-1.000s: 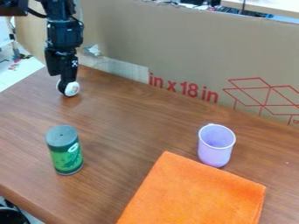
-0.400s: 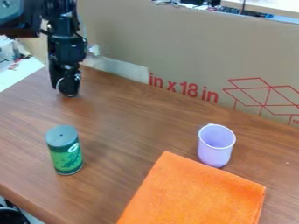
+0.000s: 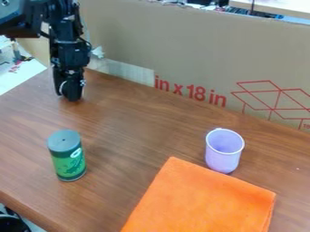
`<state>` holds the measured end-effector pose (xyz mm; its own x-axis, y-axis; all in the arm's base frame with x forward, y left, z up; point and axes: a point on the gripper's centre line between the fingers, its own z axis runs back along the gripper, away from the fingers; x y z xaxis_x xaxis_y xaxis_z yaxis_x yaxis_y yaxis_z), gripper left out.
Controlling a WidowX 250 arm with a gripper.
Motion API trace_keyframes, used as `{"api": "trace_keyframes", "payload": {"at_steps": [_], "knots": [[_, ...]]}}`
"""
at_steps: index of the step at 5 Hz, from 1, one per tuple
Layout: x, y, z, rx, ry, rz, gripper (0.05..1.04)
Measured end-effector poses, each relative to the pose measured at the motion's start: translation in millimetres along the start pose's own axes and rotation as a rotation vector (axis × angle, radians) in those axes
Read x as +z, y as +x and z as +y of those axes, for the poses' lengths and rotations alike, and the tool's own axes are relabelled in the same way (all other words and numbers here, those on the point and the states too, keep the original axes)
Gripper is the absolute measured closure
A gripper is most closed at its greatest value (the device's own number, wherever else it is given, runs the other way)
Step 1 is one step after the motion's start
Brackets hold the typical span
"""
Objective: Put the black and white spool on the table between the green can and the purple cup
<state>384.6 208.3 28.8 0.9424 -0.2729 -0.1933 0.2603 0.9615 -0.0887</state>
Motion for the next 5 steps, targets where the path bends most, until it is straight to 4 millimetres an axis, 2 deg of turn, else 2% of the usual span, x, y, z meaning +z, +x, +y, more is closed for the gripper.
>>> {"api": "trace_keyframes", "payload": {"at_steps": [1,2,3,4,5], "knots": [[19.5,3.0,-17.3,0.001,0.026,-0.041,0.411],[74.3,11.8,-57.5,-0.035,0.091,-0.122,0.411],[66.9,14.4,-103.5,-0.083,0.074,-0.077,0.412],[31.6,22.6,-147.7,-0.145,0.024,-0.032,0.411],[2.0,15.9,-194.4,-0.176,-0.014,0.024,0.411]]}}
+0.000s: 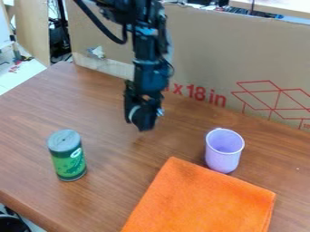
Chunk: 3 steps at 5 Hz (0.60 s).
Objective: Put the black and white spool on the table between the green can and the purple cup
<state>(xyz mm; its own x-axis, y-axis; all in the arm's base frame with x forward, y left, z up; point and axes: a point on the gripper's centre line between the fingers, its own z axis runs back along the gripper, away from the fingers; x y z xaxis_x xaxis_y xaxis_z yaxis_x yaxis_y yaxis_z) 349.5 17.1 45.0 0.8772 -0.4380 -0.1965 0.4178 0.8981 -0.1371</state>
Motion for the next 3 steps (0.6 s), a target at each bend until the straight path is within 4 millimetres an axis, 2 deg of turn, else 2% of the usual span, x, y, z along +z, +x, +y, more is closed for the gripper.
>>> {"api": "trace_keyframes", "payload": {"at_steps": [1,2,3], "knots": [[-19.7,-2.6,-16.7,0.007,-0.01,-0.004,0.412],[-19.7,1.2,-14.8,0.019,0.016,-0.057,0.412],[-19.9,-2.1,-13.5,0.057,0.044,-0.085,0.361]]}}
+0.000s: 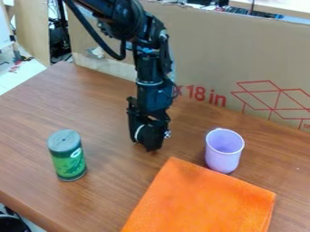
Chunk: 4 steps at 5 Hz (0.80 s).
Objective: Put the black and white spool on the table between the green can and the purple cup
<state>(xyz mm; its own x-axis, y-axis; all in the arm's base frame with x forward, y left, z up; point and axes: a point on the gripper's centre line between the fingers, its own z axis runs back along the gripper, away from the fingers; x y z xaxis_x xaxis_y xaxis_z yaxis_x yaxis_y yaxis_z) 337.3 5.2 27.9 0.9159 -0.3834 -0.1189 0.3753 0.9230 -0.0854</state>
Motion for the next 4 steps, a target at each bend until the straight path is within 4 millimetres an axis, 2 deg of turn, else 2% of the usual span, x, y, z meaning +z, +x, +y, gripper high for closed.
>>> {"api": "trace_keyframes", "payload": {"at_steps": [1,3,4], "knots": [[12.9,-7.1,-1.6,0.049,0.014,-0.012,0.098],[67.9,-17.4,-3.6,0.164,-0.005,-0.101,0.081],[95.8,-32.7,-11.0,0.141,0.06,-0.089,0.081]]}}
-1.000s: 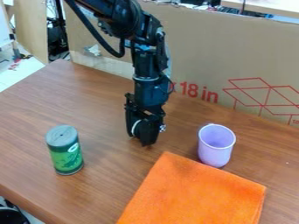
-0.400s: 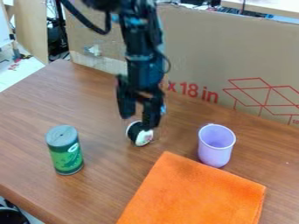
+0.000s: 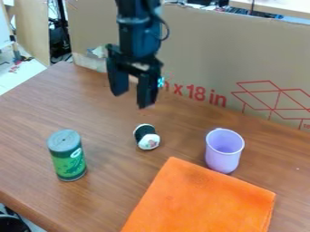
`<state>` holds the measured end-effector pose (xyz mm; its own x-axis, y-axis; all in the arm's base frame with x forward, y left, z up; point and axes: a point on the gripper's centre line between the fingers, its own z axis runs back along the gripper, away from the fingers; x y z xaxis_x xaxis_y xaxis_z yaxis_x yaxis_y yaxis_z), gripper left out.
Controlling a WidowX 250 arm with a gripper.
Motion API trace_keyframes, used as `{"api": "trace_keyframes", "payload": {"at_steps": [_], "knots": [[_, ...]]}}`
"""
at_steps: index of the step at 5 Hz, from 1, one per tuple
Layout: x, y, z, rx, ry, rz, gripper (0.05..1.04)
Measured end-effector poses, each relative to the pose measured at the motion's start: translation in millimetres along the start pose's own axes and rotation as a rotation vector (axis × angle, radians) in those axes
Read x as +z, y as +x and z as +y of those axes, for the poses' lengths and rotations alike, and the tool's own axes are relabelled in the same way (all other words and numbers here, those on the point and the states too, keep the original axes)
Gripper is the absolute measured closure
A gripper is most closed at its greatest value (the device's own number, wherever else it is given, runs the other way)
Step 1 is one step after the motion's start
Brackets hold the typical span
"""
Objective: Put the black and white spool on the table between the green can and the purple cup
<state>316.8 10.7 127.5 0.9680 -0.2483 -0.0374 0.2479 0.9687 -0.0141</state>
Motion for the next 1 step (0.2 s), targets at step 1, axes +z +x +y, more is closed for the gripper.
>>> {"api": "trace_keyframes", "payload": {"at_steps": [1], "knots": [[11.0,-13.3,-23.0,-0.083,0.05,0.005,0.081]]}}
